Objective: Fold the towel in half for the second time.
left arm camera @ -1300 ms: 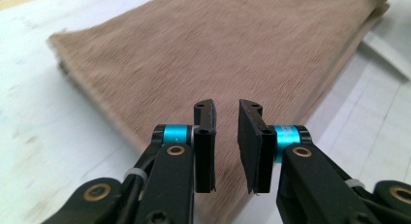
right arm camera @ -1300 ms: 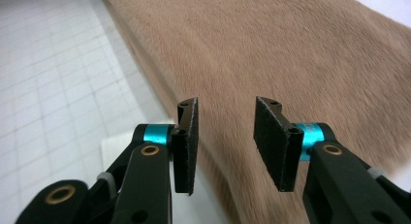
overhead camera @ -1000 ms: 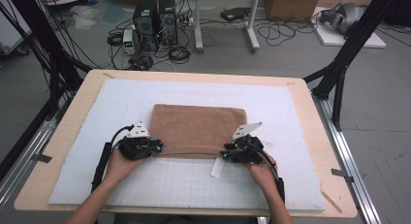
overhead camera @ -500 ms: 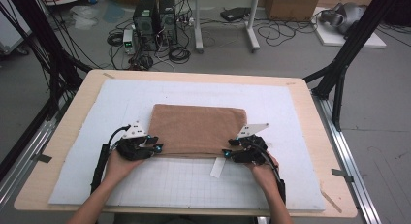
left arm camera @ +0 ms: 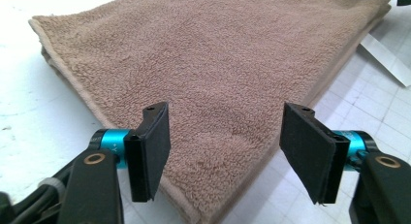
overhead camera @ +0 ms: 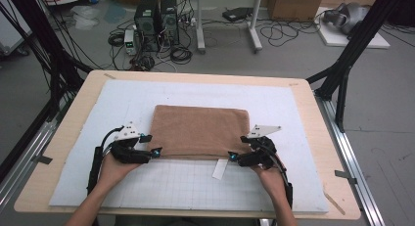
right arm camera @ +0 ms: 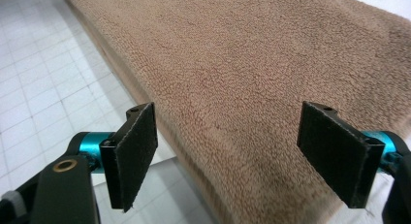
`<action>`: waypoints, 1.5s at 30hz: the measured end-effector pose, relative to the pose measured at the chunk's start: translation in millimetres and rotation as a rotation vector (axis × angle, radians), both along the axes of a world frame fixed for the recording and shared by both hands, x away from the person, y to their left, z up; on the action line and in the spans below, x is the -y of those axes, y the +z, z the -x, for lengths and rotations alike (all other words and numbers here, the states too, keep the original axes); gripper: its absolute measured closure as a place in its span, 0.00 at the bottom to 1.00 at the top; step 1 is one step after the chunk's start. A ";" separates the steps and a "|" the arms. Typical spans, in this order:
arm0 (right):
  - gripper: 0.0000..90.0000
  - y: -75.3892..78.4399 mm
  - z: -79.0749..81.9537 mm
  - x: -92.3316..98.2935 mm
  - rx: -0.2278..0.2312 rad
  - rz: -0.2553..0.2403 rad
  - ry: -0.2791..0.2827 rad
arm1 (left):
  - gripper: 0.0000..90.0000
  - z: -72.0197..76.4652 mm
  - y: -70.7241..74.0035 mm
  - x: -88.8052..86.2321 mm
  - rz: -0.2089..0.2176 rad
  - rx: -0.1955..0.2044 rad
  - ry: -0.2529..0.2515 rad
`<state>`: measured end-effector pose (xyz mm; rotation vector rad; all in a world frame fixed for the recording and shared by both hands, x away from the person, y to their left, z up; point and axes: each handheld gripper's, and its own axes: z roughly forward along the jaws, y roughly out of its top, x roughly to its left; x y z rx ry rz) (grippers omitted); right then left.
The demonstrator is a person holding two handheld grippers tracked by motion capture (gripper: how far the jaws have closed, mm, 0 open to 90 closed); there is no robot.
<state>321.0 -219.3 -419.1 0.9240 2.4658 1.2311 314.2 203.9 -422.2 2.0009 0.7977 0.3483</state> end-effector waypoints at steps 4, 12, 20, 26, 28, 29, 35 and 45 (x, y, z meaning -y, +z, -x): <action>0.22 3.1 5.8 4.5 0.018 -0.002 -0.007 | 0.35 3.4 1.8 -2.8 -0.012 -0.003 0.001; 0.18 8.5 15.8 18.4 0.032 -0.021 -0.030 | 0.29 13.8 6.6 -12.2 0.014 0.016 0.003; 0.15 12.4 27.7 30.0 0.053 -0.011 -0.034 | 0.27 21.6 6.5 -22.2 0.026 0.020 0.020; 0.14 12.3 35.8 38.0 0.050 -0.010 -0.048 | 0.27 29.2 5.7 -24.5 0.023 0.023 0.019; 0.14 11.9 38.1 41.0 0.055 -0.012 -0.050 | 0.26 31.6 5.2 -25.8 0.023 0.026 0.022; 0.14 11.8 39.6 42.2 0.050 -0.015 -0.055 | 0.26 32.6 5.0 -26.7 0.023 0.027 0.022; 0.14 10.0 46.3 50.2 0.049 -0.020 -0.067 | 0.26 39.5 3.0 -32.9 0.028 0.030 0.034; 0.14 8.0 54.8 55.5 0.053 -0.032 -0.067 | 0.26 49.5 1.7 -43.6 0.029 0.040 0.063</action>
